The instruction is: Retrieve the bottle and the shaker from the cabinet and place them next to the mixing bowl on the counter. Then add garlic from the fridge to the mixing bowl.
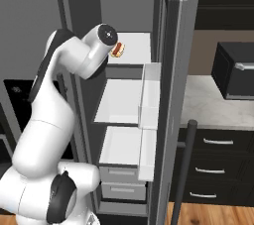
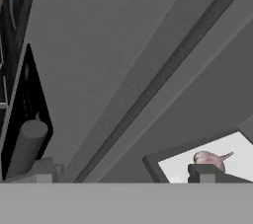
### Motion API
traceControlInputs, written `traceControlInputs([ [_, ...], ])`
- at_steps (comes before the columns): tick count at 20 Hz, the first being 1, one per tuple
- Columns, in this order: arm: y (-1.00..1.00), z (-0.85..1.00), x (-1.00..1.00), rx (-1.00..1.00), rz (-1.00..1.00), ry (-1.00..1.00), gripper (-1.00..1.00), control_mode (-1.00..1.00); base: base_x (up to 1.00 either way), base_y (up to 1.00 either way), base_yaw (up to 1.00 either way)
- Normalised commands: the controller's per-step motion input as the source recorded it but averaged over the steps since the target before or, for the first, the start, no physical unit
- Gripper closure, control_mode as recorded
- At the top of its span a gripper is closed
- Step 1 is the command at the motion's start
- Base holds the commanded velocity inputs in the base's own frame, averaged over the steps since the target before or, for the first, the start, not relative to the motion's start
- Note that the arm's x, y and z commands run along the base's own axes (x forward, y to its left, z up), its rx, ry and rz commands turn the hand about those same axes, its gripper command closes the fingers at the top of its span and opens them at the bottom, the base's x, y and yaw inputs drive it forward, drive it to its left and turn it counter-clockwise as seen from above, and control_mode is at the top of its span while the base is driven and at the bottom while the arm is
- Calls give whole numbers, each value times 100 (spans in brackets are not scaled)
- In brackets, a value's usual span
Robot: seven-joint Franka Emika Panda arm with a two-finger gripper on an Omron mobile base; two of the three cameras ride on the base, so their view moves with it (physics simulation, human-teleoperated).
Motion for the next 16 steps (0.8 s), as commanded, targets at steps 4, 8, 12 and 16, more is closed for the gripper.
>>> traceControlInputs([
  [4,5,-11,27,0,0,3,-100,-100,0,0,0],
  [8,0,-10,29,0,0,1,-100,-100,0,0,0],
  [12,0,-10,30,0,0,0,-100,-100,0,0,0],
  [16,0,-10,31,0,1,0,-100,-100,0,0,0],
])
